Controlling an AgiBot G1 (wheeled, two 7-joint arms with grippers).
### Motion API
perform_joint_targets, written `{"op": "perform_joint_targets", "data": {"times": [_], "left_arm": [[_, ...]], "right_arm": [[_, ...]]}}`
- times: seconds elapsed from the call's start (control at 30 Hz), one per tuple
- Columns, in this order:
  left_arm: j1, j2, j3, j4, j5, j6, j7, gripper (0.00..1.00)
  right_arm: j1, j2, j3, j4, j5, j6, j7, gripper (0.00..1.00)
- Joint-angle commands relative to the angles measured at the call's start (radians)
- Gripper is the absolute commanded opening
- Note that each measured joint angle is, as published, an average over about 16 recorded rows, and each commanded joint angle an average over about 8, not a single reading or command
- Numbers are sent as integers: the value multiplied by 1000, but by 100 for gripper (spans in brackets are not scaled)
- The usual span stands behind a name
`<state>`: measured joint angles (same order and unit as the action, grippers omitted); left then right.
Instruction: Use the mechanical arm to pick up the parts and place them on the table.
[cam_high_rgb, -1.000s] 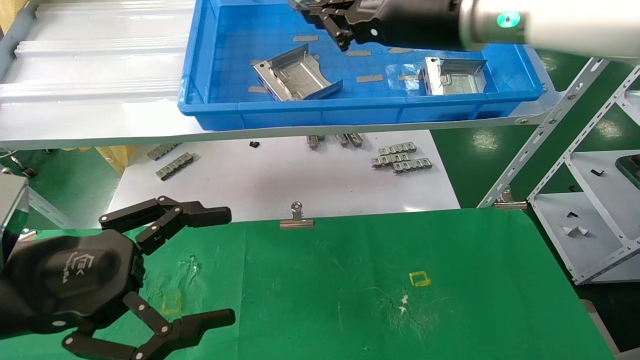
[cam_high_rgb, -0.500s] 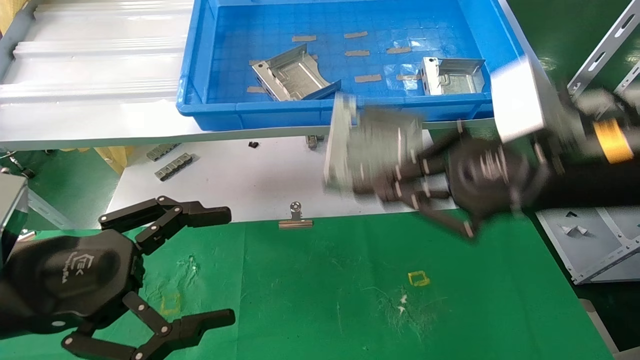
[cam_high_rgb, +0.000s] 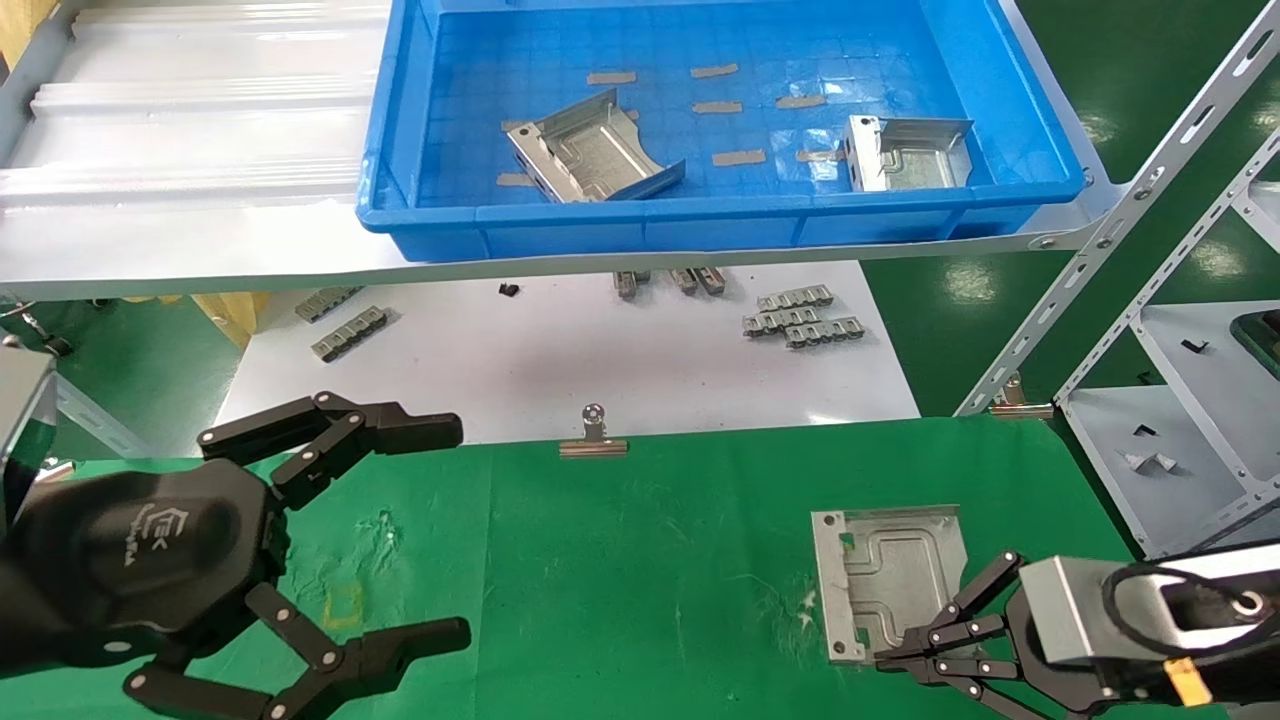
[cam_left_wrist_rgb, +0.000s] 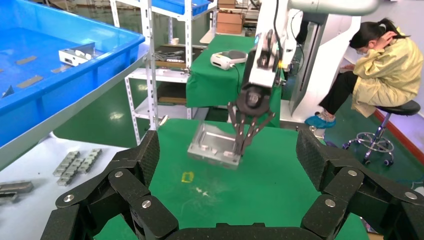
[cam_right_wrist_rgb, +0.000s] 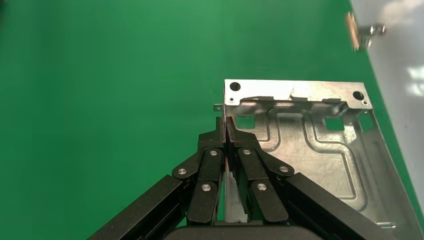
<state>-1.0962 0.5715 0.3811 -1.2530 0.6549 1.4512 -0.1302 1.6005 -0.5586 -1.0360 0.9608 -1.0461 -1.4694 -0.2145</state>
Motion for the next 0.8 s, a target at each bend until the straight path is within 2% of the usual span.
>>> {"op": "perform_joint_targets", "data": {"times": [0.03,0.3,0.43,0.47,0.5,0.7,0.77,0.8], "left_arm": [[0,0,0,0,0,0,0,100],[0,0,0,0,0,0,0,100],[0,0,0,0,0,0,0,100],[0,0,0,0,0,0,0,100],[0,0,0,0,0,0,0,100],[0,0,0,0,0,0,0,100],[0,0,0,0,0,0,0,100],[0,0,0,0,0,0,0,100]], "right_arm": [[-36,-1,-8,-27,-16,21,-63,0],[-99,-106,-4,-231,-23,129,-211,0],[-111,-171,3,-336,-8,150,-251,0],[-112,-186,3,-360,-5,151,-260,4],[-112,-200,3,-383,-4,150,-270,11],[-100,-262,-1,-502,-8,128,-320,86],[-96,-276,-1,-536,-9,122,-338,100],[-95,-283,-1,-552,-8,120,-347,100]]}}
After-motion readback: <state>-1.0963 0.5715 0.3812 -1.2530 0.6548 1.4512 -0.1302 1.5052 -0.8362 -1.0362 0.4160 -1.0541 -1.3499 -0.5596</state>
